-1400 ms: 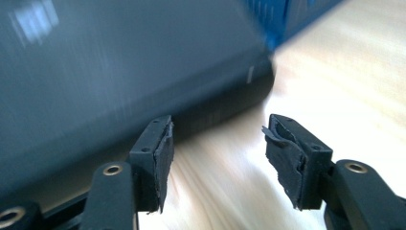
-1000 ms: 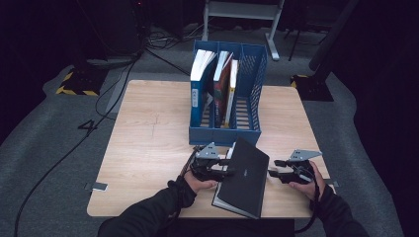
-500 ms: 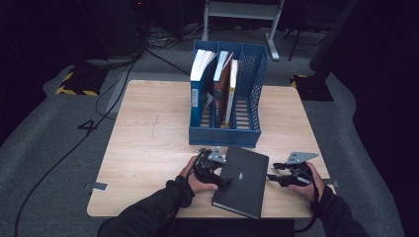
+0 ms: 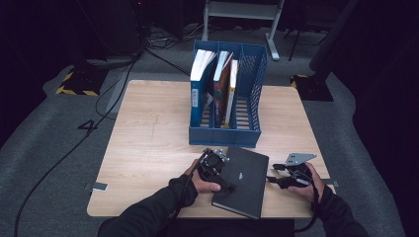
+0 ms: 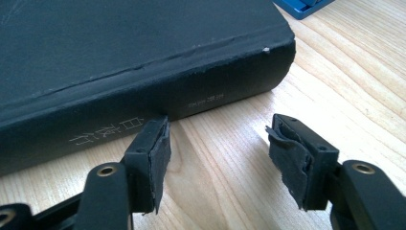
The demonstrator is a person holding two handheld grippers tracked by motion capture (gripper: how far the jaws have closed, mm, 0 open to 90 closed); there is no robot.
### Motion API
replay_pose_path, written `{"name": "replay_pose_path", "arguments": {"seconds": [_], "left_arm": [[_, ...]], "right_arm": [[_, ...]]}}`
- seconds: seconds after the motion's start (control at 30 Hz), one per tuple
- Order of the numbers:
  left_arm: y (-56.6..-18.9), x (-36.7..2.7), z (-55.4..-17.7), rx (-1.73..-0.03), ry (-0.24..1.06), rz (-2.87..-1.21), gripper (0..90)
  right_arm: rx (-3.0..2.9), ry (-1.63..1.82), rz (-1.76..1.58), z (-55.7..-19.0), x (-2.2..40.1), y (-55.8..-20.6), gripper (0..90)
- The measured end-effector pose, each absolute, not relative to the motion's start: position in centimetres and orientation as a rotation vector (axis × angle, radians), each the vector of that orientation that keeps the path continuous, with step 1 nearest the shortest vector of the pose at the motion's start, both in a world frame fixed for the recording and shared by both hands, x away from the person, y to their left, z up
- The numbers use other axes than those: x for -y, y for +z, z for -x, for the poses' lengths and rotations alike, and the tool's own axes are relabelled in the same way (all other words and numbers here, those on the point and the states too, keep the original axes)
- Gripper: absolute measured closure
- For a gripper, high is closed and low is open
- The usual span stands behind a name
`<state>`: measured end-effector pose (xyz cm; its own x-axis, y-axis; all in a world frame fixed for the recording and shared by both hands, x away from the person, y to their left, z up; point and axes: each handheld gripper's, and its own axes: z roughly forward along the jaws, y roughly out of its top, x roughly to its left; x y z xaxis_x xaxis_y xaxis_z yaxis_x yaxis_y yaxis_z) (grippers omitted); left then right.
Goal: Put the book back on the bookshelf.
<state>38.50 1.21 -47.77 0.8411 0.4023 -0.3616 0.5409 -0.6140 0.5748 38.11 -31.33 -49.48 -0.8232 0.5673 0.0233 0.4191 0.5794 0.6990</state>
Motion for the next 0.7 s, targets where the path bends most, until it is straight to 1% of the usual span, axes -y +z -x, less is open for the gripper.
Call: {"name": "replay_pose_path", "arguments": {"seconds": [0.07,0.2,0.27,0.43,0.47,0.6,0.67,0.7], "left_arm": [[-47.6,-1.4,-38.7,-0.686,-0.257,-2.316,15.5],[-47.5,-2.1,-39.1,-0.708,-0.269,-2.272,28.7],[-47.4,-2.3,-39.0,-0.71,-0.247,-2.239,33.7],[-47.5,-2.7,-39.0,-0.713,-0.244,-2.207,40.3],[-47.4,-2.8,-38.9,-0.708,-0.227,-2.196,40.3],[-47.2,-3.3,-38.7,-0.69,-0.211,-2.15,47.9],[-47.1,-3.5,-38.7,-0.678,-0.212,-2.136,48.8],[-47.0,-3.6,-38.6,-0.674,-0.199,-2.125,50.7]], "right_arm": [[-2.607,1.08,-0.825,-38.1,31.3,-49.5,39.9],[-2.609,1.083,-0.818,-38.2,31.4,-49.5,39.9],[-2.61,1.082,-0.819,-38.2,31.5,-49.5,39.8],[-2.611,1.084,-0.812,-38.2,31.6,-49.5,39.8],[-2.611,1.084,-0.812,-38.2,31.6,-49.5,39.8],[-2.606,1.092,-0.809,-38.1,31.7,-49.6,39.8],[-2.602,1.091,-0.81,-38.0,31.7,-49.6,39.7],[-2.601,1.091,-0.808,-38.0,31.7,-49.6,39.7]]}}
